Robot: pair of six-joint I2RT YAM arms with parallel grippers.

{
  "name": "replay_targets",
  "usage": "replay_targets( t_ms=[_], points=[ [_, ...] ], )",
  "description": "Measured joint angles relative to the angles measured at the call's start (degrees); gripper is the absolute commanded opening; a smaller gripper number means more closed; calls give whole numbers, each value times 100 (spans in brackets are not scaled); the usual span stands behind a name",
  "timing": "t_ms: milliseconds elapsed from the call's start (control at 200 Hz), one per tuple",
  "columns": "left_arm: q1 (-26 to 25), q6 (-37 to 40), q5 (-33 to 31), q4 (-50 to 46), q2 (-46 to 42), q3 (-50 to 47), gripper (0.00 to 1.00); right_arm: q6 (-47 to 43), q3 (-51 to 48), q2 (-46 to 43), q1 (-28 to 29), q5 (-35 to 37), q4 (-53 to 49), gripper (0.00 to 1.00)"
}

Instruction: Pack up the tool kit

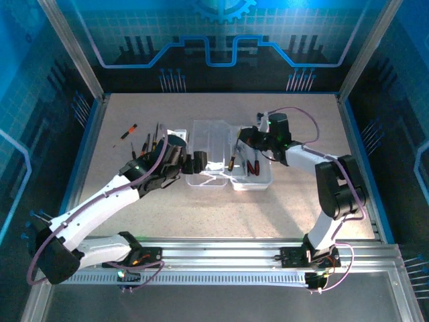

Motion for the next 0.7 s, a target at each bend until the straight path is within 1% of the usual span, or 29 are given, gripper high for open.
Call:
replay_targets(
  t_ms=[125, 460, 635, 700],
  points=[
    [63, -4, 2, -13, 2, -195, 87, 243, 57, 192, 199, -127, 293, 2],
    [127, -61, 7, 26, 44, -264, 87, 433, 448, 680, 264, -229, 315, 4],
    [138, -129, 48, 31, 103, -330, 87, 424, 684, 828, 302, -367, 160, 9],
    [138, -131, 50, 31, 111, -334, 88, 420, 776, 909, 299, -396, 59, 13]
  ],
)
